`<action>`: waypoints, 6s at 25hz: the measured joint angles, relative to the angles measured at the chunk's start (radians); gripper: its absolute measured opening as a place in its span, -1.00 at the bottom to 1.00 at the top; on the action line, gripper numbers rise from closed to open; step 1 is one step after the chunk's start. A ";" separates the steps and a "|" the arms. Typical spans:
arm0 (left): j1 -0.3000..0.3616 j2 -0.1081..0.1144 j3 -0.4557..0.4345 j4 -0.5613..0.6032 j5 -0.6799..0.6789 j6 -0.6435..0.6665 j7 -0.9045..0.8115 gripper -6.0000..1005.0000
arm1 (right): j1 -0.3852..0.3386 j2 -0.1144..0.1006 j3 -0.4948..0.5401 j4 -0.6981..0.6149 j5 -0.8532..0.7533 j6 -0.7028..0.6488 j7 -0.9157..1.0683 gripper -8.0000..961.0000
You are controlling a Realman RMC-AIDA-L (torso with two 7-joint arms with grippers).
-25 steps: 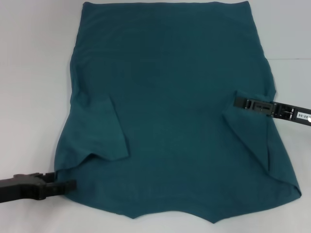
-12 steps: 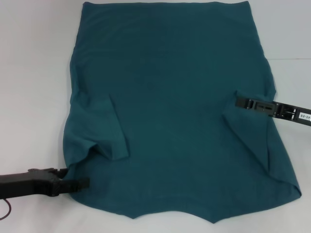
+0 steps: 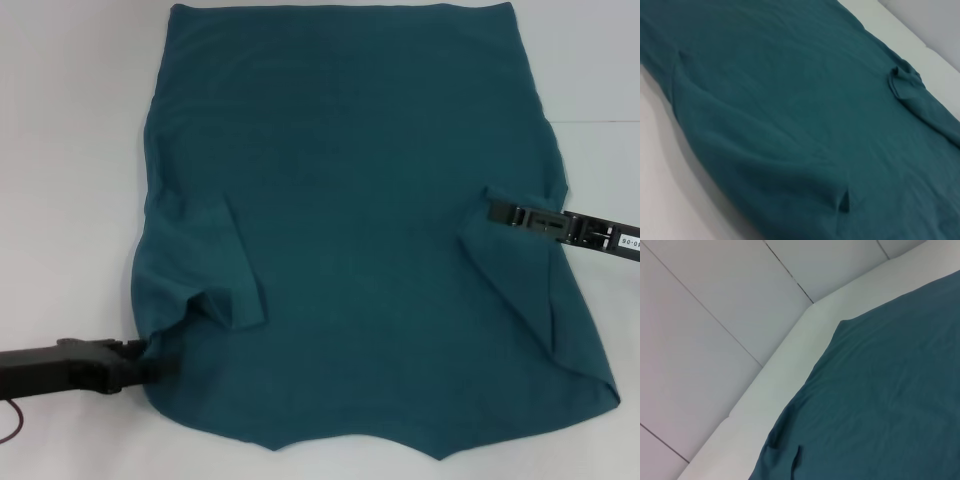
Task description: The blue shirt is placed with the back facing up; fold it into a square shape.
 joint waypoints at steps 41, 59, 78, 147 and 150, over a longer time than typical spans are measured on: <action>-0.008 0.004 -0.009 0.000 -0.028 0.008 -0.035 -0.92 | -0.147 -0.109 -0.016 -0.074 -0.209 -0.182 0.280 0.87; -0.019 0.006 -0.009 -0.006 -0.028 0.002 -0.035 -0.92 | -0.173 -0.109 -0.021 -0.063 -0.270 -0.183 0.302 0.86; -0.023 0.006 -0.009 -0.006 -0.028 -0.011 -0.035 -0.92 | -0.127 -0.078 -0.025 -0.062 -0.295 -0.187 0.304 0.79; -0.045 0.008 -0.009 -0.020 -0.028 -0.035 -0.034 -0.92 | -0.147 -0.116 -0.005 -0.081 -0.348 -0.191 0.393 0.49; -0.047 0.009 -0.009 -0.020 -0.028 -0.035 -0.034 -0.92 | -0.144 -0.114 -0.011 -0.080 -0.353 -0.187 0.394 0.49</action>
